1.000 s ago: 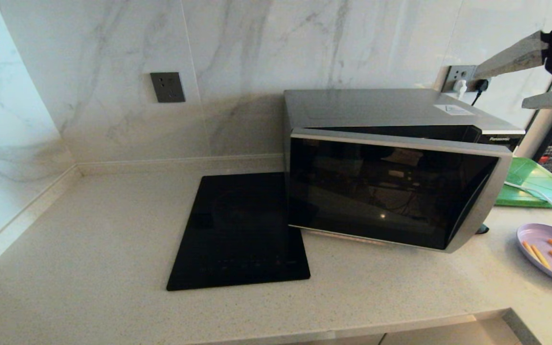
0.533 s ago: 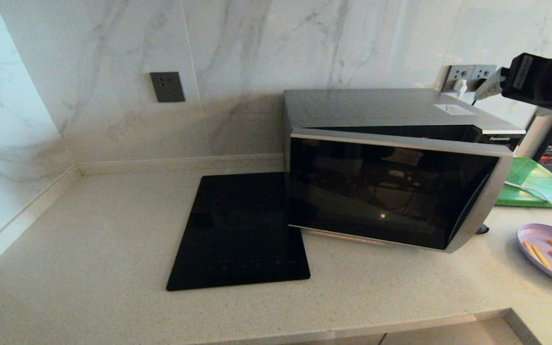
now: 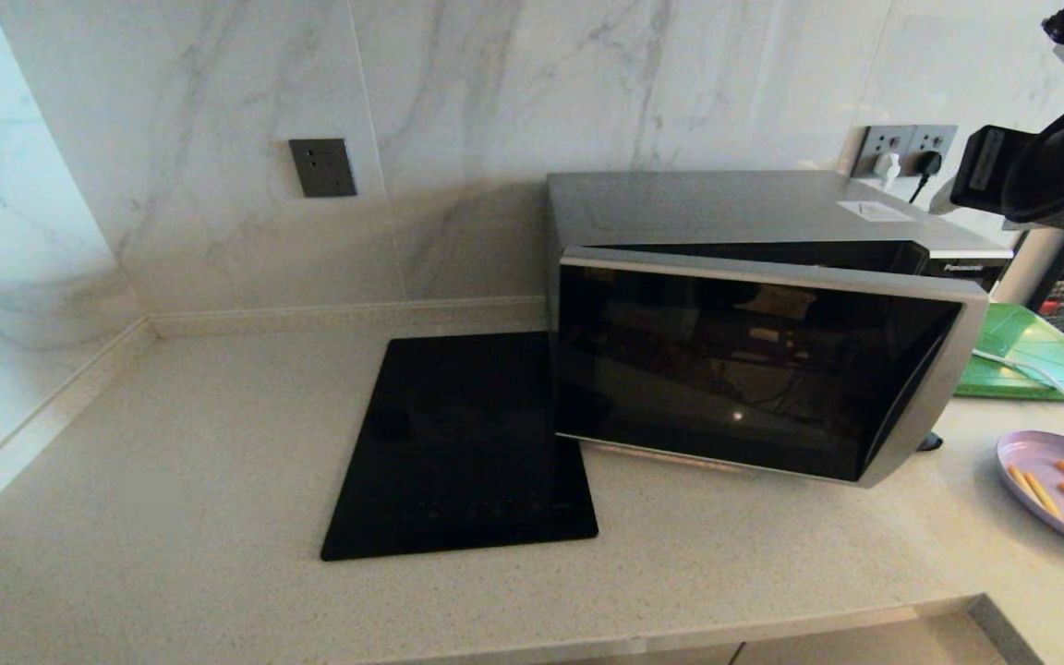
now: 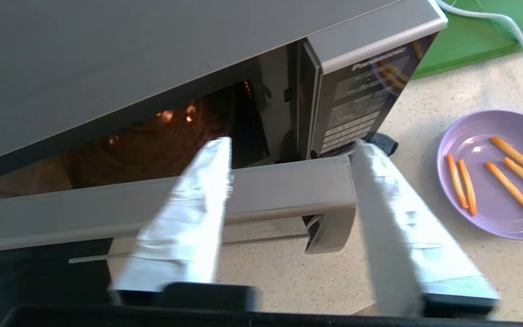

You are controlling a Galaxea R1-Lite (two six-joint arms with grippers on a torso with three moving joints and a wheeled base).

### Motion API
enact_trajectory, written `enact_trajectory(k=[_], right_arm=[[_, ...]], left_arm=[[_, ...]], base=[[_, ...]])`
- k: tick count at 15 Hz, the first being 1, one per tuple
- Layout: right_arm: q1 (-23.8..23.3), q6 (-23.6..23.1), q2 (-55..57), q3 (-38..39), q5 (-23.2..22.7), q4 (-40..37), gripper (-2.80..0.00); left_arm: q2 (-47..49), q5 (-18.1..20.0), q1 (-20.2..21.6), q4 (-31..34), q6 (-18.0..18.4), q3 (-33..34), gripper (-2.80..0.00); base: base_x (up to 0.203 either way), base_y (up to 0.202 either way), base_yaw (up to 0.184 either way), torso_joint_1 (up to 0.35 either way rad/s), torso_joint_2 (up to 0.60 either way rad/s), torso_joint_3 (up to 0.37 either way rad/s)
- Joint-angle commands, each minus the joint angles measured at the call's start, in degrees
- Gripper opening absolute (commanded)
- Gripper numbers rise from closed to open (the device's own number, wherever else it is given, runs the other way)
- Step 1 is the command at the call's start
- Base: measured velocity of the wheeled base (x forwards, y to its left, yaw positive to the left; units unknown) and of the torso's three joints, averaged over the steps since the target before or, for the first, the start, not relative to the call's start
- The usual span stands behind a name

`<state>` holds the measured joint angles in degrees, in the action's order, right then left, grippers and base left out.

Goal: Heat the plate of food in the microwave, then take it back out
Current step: Open the microwave oven

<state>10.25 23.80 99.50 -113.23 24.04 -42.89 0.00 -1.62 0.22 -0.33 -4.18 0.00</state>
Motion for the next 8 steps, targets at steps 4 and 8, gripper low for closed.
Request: enact_trajectory(k=[4, 8], right_arm=[[-0.43, 1.18, 2.15, 0.70, -1.19, -0.44, -2.80], [-2.39, 2.09, 4.96, 1.25, -1.20, -0.53, -2.80]], left_arm=[[0.09, -0.05, 0.04, -0.02, -0.04, 0.00, -2.80], [0.09, -0.05, 0.04, -0.02, -0.04, 0.00, -2.80]], base=[[0.000, 0.000, 0.000, 0.000, 0.00, 0.000], [0.000, 0.000, 0.000, 0.000, 0.00, 0.000]])
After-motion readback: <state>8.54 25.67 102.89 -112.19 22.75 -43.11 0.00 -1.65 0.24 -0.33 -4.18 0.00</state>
